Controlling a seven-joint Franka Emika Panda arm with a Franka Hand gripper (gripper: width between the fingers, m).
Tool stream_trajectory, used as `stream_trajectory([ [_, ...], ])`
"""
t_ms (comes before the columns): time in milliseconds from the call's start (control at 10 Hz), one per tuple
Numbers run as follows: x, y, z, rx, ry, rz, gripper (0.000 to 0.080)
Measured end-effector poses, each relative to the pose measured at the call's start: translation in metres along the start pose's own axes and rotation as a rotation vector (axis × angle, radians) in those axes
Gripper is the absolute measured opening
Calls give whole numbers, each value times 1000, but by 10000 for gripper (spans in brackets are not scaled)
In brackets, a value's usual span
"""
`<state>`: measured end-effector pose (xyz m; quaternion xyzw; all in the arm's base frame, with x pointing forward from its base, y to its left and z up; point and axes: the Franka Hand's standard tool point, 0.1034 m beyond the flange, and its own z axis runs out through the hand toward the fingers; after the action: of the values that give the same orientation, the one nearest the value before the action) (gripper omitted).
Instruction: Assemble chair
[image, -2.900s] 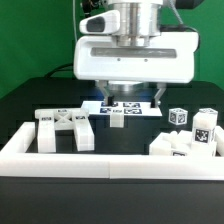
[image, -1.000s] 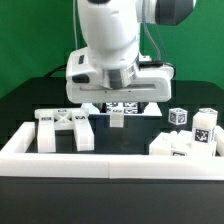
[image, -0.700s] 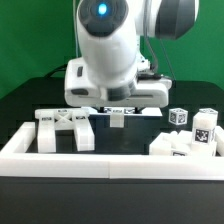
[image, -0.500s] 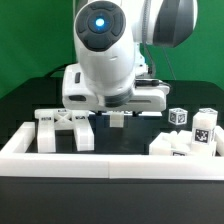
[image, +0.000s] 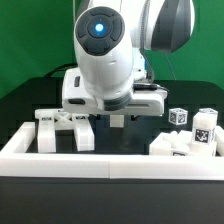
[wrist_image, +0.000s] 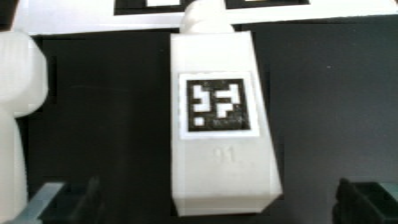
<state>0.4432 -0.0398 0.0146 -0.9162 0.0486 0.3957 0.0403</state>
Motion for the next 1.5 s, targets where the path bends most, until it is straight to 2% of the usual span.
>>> stream_trajectory([
  [200,0,1,4,0,1,1,649],
  [600,-4,0,20,-4,-17,2,649],
  [800,-5,-1,22,-6,-20,2,649],
  [900,-5,-1,22,-6,-20,2,519],
  [1000,-5,-1,22,-6,-20,1,519],
  [1100,-5,-2,22,-7,-20,0,384],
  [1200,-5,-2,22,-7,-20,-1,288],
  [1500,-4,-2,19,-7,-15,-2,288],
])
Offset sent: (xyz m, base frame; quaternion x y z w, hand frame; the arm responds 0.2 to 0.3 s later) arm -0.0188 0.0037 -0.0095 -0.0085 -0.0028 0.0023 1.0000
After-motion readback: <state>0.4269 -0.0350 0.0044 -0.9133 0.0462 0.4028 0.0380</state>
